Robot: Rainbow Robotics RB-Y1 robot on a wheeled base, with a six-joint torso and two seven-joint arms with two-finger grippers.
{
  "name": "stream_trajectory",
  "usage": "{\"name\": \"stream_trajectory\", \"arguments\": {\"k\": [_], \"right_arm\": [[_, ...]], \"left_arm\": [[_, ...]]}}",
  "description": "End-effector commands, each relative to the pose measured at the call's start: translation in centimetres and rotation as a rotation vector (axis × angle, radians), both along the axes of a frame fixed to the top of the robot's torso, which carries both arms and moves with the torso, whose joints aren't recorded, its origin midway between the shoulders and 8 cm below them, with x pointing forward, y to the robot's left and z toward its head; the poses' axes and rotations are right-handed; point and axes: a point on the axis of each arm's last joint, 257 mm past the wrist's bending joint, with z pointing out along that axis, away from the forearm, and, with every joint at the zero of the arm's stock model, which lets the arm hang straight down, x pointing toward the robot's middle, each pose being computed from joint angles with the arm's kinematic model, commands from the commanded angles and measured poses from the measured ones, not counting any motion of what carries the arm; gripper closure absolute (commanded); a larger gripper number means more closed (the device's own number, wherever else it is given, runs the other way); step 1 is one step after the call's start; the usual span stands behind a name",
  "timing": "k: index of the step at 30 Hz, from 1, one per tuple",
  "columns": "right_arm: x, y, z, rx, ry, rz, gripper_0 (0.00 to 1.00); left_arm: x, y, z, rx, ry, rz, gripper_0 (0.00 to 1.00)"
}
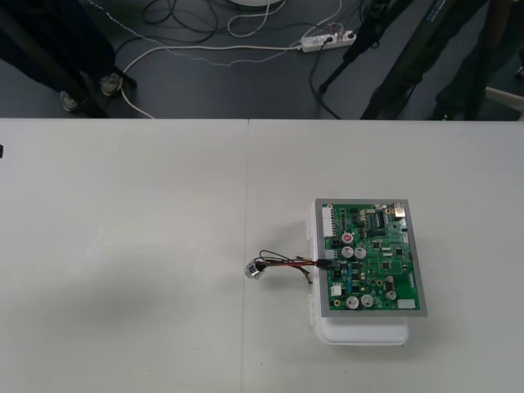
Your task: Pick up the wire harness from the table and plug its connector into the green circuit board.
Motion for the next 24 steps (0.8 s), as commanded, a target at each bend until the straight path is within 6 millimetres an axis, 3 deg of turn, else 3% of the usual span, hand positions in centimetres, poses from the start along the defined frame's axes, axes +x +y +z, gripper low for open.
{"name": "stream_trajectory", "arguments": {"k": [1, 11, 24], "right_arm": [[-0.1, -0.1, 1.6, 0.010, -0.048, 0.025, 0.00], [0.5, -1.3, 2.2, 0.020, -0.057, -0.013, 0.00], [0.5, -1.2, 2.4, 0.026, -0.060, -0.010, 0.00]], "left_arm": [[-1.3, 0.7, 1.3, 0.036, 0.051, -0.001, 0.00], [-1.4, 0.6, 1.2, 0.042, 0.051, -0.009, 0.00], [-1.5, 0.4, 1.3, 0.035, 0.054, -0.009, 0.00]]}}
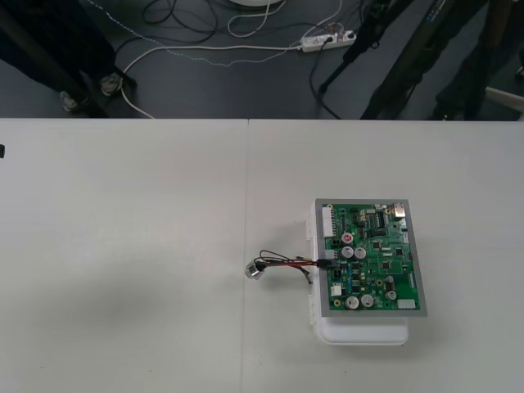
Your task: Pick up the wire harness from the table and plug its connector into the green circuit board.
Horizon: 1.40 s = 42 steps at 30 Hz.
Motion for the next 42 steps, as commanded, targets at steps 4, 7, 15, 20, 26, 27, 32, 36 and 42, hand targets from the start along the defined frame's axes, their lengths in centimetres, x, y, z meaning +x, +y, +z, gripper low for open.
{"name": "stream_trajectory", "arguments": {"k": [4, 7, 15, 20, 26, 27, 32, 36, 42], "right_arm": [[-0.1, -0.6, 1.2, -0.017, -0.047, 0.017, 0.00], [0.1, -0.8, 0.9, -0.036, -0.049, 0.015, 0.00], [0.2, -1.3, 0.0, -0.097, -0.053, 0.014, 0.00], [0.2, -1.3, 0.0, -0.097, -0.053, 0.014, 0.00], [0.2, -1.3, 0.0, -0.097, -0.053, 0.014, 0.00], [0.2, -1.3, 0.0, -0.097, -0.053, 0.014, 0.00], [0.2, -1.3, 0.0, -0.097, -0.053, 0.014, 0.00], [0.2, -1.3, 0.0, -0.097, -0.053, 0.014, 0.00], [0.2, -1.3, 0.0, -0.097, -0.053, 0.014, 0.00]], "left_arm": [[-1.4, 0.7, 1.3, 0.027, 0.057, 0.001, 0.00], [-1.4, 0.7, 1.2, 0.030, 0.059, 0.002, 0.00], [-1.4, 0.8, 1.0, 0.036, 0.060, 0.003, 0.00], [-1.4, 0.8, 1.0, 0.036, 0.060, 0.003, 0.00], [-1.4, 0.8, 1.0, 0.036, 0.060, 0.003, 0.00], [-1.4, 0.8, 1.0, 0.036, 0.060, 0.003, 0.00], [-1.4, 0.8, 1.0, 0.036, 0.060, 0.003, 0.00], [-1.4, 0.8, 1.0, 0.036, 0.060, 0.003, 0.00], [-1.4, 0.8, 1.0, 0.036, 0.060, 0.003, 0.00]]}}
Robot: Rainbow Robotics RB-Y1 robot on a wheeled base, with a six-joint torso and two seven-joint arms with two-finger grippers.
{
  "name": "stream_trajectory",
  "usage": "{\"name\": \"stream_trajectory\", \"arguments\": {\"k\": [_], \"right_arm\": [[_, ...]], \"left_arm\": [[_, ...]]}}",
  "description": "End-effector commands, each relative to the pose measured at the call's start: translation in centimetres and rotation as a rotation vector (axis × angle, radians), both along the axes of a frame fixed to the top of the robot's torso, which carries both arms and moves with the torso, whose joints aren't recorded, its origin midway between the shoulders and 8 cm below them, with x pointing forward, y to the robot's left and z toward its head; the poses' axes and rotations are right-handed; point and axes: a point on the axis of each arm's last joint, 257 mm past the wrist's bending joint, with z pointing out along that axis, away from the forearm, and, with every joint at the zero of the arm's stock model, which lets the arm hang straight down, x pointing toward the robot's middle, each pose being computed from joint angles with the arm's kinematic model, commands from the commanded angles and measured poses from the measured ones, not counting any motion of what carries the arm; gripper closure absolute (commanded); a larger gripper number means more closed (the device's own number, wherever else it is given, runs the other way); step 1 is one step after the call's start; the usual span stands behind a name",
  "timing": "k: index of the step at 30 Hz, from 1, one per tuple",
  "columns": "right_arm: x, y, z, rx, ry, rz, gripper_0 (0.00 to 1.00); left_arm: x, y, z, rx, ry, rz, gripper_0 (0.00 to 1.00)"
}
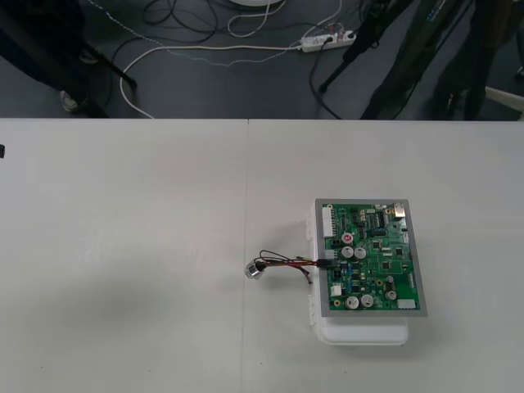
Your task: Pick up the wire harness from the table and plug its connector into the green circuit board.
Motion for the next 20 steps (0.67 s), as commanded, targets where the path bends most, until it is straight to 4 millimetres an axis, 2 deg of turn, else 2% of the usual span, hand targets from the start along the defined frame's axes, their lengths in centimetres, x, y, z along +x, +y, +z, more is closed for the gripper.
{"name": "stream_trajectory", "arguments": {"k": [1, 20], "right_arm": [[-0.15, -0.35, 0.96, -0.034, -0.048, 0.030, 0.00], [-0.15, -0.35, 0.96, -0.034, -0.048, 0.030, 0.00]], "left_arm": [[-1.38, 0.82, 1.05, 0.036, 0.059, 0.003, 0.00], [-1.38, 0.82, 1.05, 0.036, 0.059, 0.003, 0.00]]}}
